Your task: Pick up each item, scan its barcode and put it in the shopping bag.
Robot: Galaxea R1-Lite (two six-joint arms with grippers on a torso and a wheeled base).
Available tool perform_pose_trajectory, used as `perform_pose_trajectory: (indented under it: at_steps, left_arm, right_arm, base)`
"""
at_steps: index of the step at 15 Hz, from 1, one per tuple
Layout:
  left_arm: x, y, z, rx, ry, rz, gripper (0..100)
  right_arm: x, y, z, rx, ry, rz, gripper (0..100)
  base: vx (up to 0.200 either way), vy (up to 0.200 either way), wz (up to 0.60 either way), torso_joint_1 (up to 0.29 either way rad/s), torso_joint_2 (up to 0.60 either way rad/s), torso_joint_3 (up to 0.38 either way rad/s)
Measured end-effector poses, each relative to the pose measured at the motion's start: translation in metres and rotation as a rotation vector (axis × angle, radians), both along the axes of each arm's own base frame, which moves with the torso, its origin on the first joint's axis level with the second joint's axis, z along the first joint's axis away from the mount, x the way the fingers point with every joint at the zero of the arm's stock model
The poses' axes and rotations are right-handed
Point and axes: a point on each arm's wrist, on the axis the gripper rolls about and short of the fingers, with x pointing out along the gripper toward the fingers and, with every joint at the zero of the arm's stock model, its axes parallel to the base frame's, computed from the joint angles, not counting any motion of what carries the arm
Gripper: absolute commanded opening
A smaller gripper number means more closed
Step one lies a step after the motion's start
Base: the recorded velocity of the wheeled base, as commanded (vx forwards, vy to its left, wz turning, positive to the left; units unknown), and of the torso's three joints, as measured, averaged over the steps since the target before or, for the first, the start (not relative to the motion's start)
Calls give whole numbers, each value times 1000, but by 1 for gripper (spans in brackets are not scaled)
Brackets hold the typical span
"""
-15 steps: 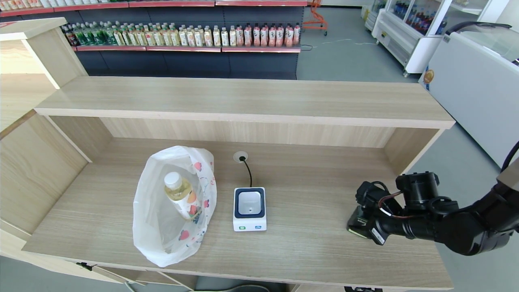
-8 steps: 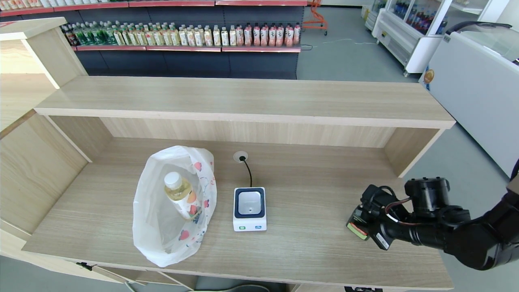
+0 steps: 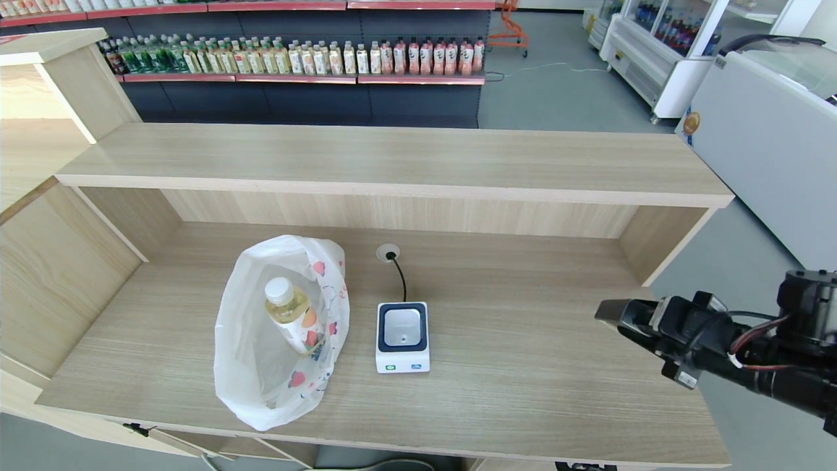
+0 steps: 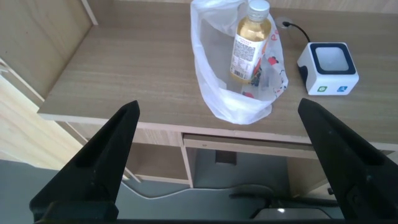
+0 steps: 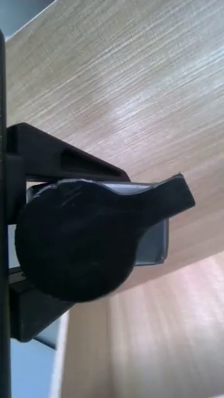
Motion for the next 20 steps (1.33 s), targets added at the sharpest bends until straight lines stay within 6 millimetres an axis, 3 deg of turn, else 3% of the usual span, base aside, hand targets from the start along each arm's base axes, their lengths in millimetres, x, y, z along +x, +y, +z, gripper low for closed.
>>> perform_pose_trajectory:
  at_steps: [4, 10, 12, 16, 20]
  left_arm:
    - [0, 0, 0, 0, 0, 0, 100]
    - [0, 0, 0, 0, 0, 0, 100]
    - [0, 0, 0, 0, 0, 0, 100]
    - [0, 0, 0, 0, 0, 0, 100]
    - [0, 0, 0, 0, 0, 0, 100]
  right_arm:
    - [-9, -17, 8, -174, -248, 410, 0]
    - [-29, -11, -6, -469, -512, 780, 0]
    - [-36, 1, -7, -522, -606, 901, 0]
    - [-49, 49, -7, -571, -854, 1175, 0]
    - [-49, 64, -13, -595, -950, 1258, 0]
  base:
    - [0, 0, 0, 0, 0, 0]
    - [0, 0, 0, 0, 0, 0]
    - [0, 0, 0, 0, 0, 0]
    - [0, 0, 0, 0, 0, 0]
    - [0, 0, 0, 0, 0, 0]
